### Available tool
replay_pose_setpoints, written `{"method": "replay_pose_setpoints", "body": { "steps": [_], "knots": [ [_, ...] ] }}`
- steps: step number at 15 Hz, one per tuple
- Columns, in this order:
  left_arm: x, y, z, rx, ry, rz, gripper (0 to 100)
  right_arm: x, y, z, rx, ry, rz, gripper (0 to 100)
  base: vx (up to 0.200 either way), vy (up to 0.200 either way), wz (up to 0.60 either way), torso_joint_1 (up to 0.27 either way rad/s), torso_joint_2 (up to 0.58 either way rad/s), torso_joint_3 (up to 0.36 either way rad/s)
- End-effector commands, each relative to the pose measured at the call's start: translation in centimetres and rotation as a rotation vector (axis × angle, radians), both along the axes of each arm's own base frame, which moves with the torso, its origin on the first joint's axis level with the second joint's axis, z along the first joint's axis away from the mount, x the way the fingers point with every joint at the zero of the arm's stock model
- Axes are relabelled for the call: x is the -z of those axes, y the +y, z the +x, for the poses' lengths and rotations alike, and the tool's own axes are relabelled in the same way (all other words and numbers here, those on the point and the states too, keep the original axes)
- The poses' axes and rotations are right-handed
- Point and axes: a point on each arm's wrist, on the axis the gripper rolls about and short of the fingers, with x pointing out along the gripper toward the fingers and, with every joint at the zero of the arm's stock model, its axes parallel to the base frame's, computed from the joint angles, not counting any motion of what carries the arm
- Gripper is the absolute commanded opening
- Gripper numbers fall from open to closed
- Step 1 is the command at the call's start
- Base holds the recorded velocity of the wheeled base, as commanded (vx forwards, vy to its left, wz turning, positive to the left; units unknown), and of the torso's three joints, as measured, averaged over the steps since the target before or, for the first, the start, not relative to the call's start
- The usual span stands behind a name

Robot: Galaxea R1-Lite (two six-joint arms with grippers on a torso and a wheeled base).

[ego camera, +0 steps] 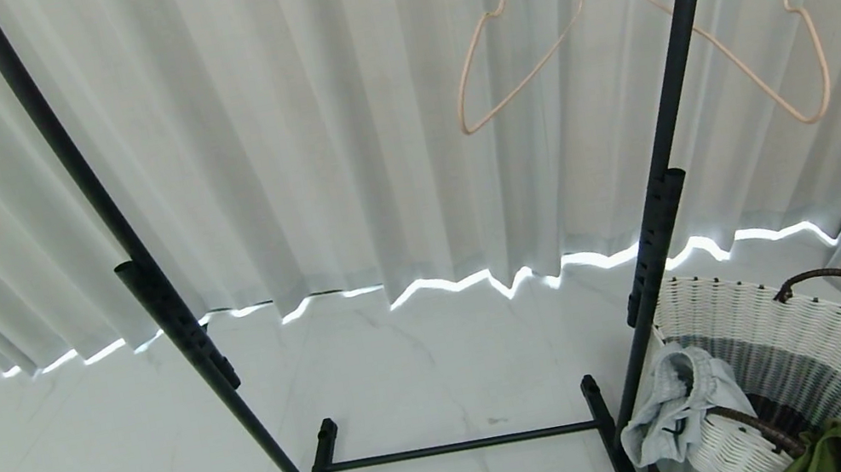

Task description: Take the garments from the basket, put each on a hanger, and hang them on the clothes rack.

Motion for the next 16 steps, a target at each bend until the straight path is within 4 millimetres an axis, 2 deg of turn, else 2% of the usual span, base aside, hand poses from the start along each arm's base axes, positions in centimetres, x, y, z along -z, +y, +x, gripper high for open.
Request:
{"method": "replay_pose_setpoints", "body": {
  "steps": [1, 2, 4, 7, 9, 11, 16],
  "knots": [
    [0.0, 0.0, 0.0, 0.0, 0.0, 0.0, 100, -4.3, 0.5, 5.6, -0.063, 0.289, -0.076, 100, 0.0, 0.0, 0.0, 0.0, 0.0, 0.0],
    [0.0, 0.0, 0.0, 0.0, 0.0, 0.0, 100, -4.0, 0.6, 6.8, -0.066, 0.349, -0.114, 100, 0.0, 0.0, 0.0, 0.0, 0.0, 0.0],
    [0.0, 0.0, 0.0, 0.0, 0.0, 0.0, 100, -2.0, 0.8, 10.4, -0.103, 0.562, -0.265, 100, 0.0, 0.0, 0.0, 0.0, 0.0, 0.0],
    [0.0, 0.0, 0.0, 0.0, 0.0, 0.0, 100, 0.8, 0.8, 13.1, -0.139, 0.782, -0.384, 100, 0.0, 0.0, 0.0, 0.0, 0.0, 0.0],
    [0.0, 0.0, 0.0, 0.0, 0.0, 0.0, 100, 2.6, 0.9, 14.6, -0.161, 0.862, -0.415, 100, 0.0, 0.0, 0.0, 0.0, 0.0, 0.0],
    [0.0, 0.0, 0.0, 0.0, 0.0, 0.0, 100, 4.6, 0.8, 16.3, -0.102, 0.936, -0.495, 100, 0.0, 0.0, 0.0, 0.0, 0.0, 0.0],
    [0.0, 0.0, 0.0, 0.0, 0.0, 0.0, 100, 8.5, 0.8, 20.4, -0.025, 0.951, -0.542, 100, 0.0, 0.0, 0.0, 0.0, 0.0, 0.0]
  ]
}}
